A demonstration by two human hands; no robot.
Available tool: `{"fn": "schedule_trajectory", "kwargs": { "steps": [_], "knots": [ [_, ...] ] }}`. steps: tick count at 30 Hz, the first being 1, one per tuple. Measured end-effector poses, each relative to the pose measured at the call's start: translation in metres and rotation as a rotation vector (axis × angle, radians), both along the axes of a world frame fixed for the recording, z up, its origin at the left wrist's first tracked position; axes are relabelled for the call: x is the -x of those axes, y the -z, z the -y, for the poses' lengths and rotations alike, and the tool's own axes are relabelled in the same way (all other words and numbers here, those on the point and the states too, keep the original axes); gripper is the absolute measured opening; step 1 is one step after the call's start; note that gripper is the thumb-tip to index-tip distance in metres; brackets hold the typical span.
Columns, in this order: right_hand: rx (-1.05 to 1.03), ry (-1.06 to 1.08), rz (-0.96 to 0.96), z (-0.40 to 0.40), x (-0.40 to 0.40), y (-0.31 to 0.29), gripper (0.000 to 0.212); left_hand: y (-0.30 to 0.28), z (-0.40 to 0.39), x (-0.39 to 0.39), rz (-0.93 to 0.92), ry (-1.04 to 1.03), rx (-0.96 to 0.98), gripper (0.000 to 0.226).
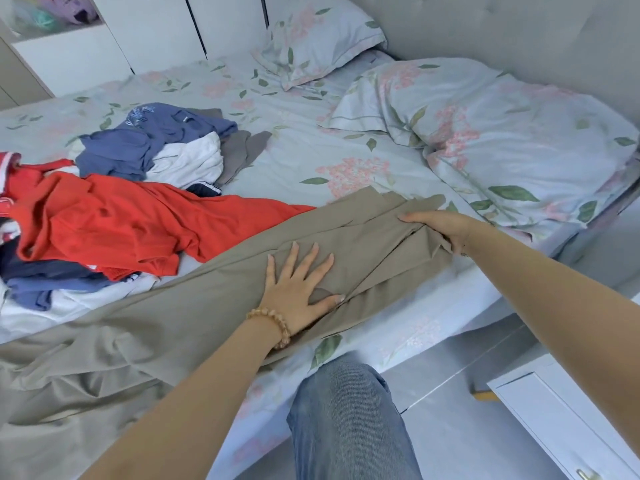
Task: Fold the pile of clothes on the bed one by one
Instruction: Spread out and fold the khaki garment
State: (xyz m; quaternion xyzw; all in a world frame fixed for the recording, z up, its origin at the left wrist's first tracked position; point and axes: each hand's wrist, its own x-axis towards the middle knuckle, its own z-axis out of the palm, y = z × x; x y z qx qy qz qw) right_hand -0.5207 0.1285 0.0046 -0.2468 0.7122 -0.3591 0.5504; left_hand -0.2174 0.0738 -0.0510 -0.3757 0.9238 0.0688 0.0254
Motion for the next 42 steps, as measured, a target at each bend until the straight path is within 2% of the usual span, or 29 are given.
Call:
{"fn": "schedule_trajectory", "kwargs": {
  "steps": [3,7,9,13,17,20,22,24,26,27,29,32,35,37,39,41,42],
  "knots": [
    [0.048,0.049,0.095,-0.002,-0.009,-0.011,0.043,-0.011,-0.002,-0.011,-0.17,-0.078,-0.183,0.089],
    [0.164,0.104,0.186,0.0,-0.041,-0.052,0.033,-0.031,-0.008,-0.057,-0.551,-0.224,-0.345,0.061],
    [0.236,0.065,0.218,0.004,-0.07,-0.08,0.026,-0.044,-0.013,-0.086,-0.689,-0.296,-0.349,0.045],
    [0.36,-0.056,0.253,0.01,-0.153,-0.134,0.023,-0.065,-0.017,-0.16,-0.9,-0.47,-0.392,0.039],
    [0.474,-0.184,0.047,0.019,-0.26,-0.163,0.007,-0.075,-0.03,-0.245,-1.059,-0.689,-0.379,0.034],
    [0.561,-0.319,-0.188,0.04,-0.35,-0.154,0.027,-0.077,-0.047,-0.308,-1.113,-0.834,-0.319,0.028],
    [0.586,-0.505,-0.345,0.049,-0.416,-0.134,0.029,-0.075,-0.06,-0.344,-1.162,-0.924,-0.291,0.028],
    [0.515,-0.738,-0.452,0.055,-0.476,-0.099,0.038,-0.068,-0.073,-0.374,-1.204,-1.024,-0.283,0.026],
    [0.332,-0.924,-0.408,0.053,-0.524,-0.063,0.054,-0.061,-0.083,-0.401,-1.218,-1.115,-0.266,0.022],
    [0.262,-0.977,-0.396,0.051,-0.538,-0.047,0.06,-0.056,-0.087,-0.412,-1.224,-1.139,-0.249,0.023],
    [0.289,-0.975,-0.434,0.048,-0.548,-0.03,0.05,-0.048,-0.093,-0.435,-1.229,-1.179,-0.216,0.025],
    [0.544,-0.828,-0.432,0.047,-0.528,-0.03,0.026,-0.036,-0.1,-0.466,-1.247,-1.285,-0.191,0.026],
    [0.761,-0.787,-0.562,0.047,-0.488,-0.033,0.028,-0.026,-0.1,-0.486,-1.151,-1.45,-0.032,0.035],
    [0.784,-0.917,-0.715,0.045,-0.473,-0.025,0.038,-0.026,-0.098,-0.491,-1.053,-1.685,0.058,0.062],
    [0.646,-1.193,-0.831,0.037,-0.473,-0.004,0.062,-0.027,-0.095,-0.491,-1.146,-1.873,0.106,0.083],
    [0.582,-1.414,-1.066,0.027,-0.485,0.022,0.083,-0.026,-0.088,-0.492,-1.341,-1.838,0.147,0.096],
    [0.62,-1.437,-1.18,0.022,-0.49,0.032,0.084,-0.025,-0.084,-0.494,-1.411,-1.795,0.141,0.101]
  ]
}}
